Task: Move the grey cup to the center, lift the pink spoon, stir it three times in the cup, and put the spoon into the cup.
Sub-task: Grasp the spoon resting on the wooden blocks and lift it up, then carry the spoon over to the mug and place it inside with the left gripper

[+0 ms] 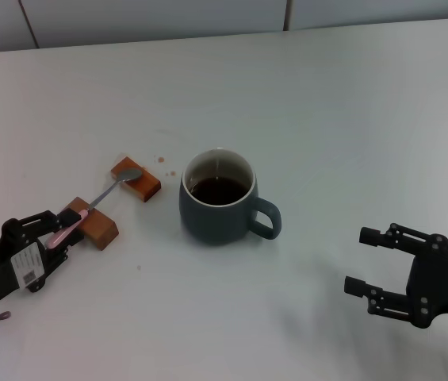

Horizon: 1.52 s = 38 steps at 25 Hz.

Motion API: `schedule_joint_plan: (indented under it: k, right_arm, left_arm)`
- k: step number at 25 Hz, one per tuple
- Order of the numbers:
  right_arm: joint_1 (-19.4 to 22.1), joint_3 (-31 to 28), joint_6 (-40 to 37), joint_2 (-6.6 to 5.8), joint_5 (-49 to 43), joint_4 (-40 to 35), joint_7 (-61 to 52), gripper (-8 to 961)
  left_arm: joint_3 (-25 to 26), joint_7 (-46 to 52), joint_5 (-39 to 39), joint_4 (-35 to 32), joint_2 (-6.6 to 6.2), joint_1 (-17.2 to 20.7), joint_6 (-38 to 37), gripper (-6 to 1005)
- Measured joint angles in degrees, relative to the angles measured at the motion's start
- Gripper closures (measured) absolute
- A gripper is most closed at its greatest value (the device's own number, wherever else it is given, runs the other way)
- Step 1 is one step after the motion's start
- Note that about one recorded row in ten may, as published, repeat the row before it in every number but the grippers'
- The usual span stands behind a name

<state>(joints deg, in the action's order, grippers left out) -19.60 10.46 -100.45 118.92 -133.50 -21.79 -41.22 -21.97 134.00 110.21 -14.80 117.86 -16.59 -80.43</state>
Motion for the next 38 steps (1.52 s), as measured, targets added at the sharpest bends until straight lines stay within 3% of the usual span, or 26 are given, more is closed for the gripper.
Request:
schedule_joint_plan:
  k: [2, 14, 16, 19, 26, 27, 33, 38]
  right_arm:
    - [-0.05, 0.0, 0.0, 0.0, 0.0, 0.0, 0.0, 201]
    - [-0.34, 0.0, 0.42, 0.0, -0.01, 0.08, 0.0, 201]
    - [-0.44, 0.0, 0.44, 0.0, -0.01, 0.13, 0.0, 201]
    - [-0.52, 0.0, 0.44, 0.06, -0.01, 0.22, -0.03, 202]
    - [-0.64, 0.0, 0.58, 0.09, -0.01, 0.27, -0.58, 201]
    - [-0.64, 0.0, 0.58, 0.09, -0.01, 0.27, -0.59, 201]
    - [-0.7, 0.0, 0.77, 0.16, -0.01, 0.31, -0.63, 202]
    - [-0.81, 0.0, 0.8, 0.18, -0.01, 0.39, -0.78, 202]
  left_arm:
    - [0.0, -0.18, 0.0, 0.04, -0.01, -0.14, 0.18, 630]
    - [0.32, -2.63, -0.24, 0.09, -0.01, -0.11, 0.1, 699]
    - [1.21, -4.62, -0.8, 0.32, 0.0, -0.13, -0.92, 753]
    - [3.28, -9.14, -2.67, 1.1, 0.0, -0.61, -4.11, 834]
    - [3.87, -21.84, -6.17, 0.79, 0.04, -5.29, -14.94, 854]
    - [3.87, -26.5, -6.37, -0.97, 0.01, -7.93, -19.72, 857]
    - [3.07, -31.7, -6.47, -8.76, 0.2, -14.24, -27.74, 863]
    - [-5.81, -31.84, -6.52, -23.62, 0.22, -18.38, -29.58, 860]
